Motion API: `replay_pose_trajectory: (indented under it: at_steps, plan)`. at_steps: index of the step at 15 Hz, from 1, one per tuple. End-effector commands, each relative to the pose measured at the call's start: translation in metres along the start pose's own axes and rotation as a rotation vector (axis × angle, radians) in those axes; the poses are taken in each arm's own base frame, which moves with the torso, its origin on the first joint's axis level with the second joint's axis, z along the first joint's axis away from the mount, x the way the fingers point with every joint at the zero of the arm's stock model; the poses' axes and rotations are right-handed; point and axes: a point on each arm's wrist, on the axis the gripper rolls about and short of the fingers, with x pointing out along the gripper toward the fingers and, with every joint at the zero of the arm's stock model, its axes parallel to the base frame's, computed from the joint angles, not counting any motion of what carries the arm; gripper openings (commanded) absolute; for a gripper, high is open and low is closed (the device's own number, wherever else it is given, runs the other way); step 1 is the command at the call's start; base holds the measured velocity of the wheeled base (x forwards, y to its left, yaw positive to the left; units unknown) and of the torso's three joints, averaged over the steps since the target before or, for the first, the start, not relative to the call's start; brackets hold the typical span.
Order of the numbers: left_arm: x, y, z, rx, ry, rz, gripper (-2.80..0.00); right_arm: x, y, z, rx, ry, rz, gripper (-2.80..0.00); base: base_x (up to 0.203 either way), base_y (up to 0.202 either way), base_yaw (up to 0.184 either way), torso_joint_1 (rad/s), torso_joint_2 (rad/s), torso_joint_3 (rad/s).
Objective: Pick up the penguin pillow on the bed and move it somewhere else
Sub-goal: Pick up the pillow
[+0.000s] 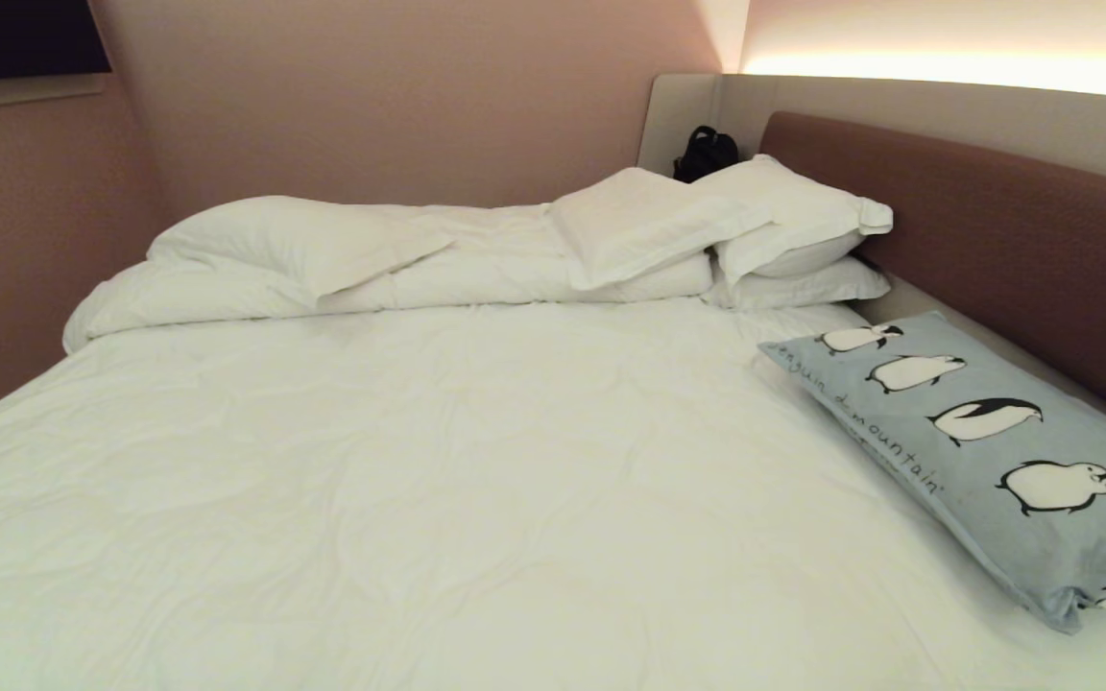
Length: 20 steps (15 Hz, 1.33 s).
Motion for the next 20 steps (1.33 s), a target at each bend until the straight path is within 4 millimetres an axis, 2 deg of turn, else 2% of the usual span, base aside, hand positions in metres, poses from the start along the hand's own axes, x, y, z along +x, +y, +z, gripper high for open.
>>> replay_pose_trajectory:
  at_steps: [1, 3, 10, 14, 20]
  plan:
    - [0.000, 0.000, 0.000, 0.000, 0.000, 0.001, -2.80, -0.002, -0.002, 0.002, -0.006, -0.179, -0.117, -2.80, 0.000, 0.000, 0.000, 0.000, 0.00, 0.000]
    - [0.000, 0.000, 0.000, 0.000, 0.000, 0.001, -2.80, -0.004, -0.001, 0.009, 0.031, -0.303, -0.193, -2.80, 0.000, 0.000, 0.000, 0.000, 0.00, 0.000]
    - [0.000, 0.000, 0.000, 0.000, 0.000, 0.001, -2.80, -0.013, 0.005, 0.008, 0.067, -0.381, -0.315, -2.80, 0.000, 0.000, 0.000, 0.000, 0.00, 0.000]
    - [0.000, 0.000, 0.000, 0.000, 0.000, 0.001, -2.80, -0.005, 0.006, 0.016, 0.030, -0.450, -0.312, -2.80, 0.000, 0.000, 0.000, 0.000, 0.00, 0.000]
    - [0.000, 0.000, 0.000, 0.000, 0.000, 0.001, -2.80, 0.001, 0.007, 0.014, 0.080, -0.509, -0.314, -2.80, 0.000, 0.000, 0.000, 0.000, 0.00, 0.000]
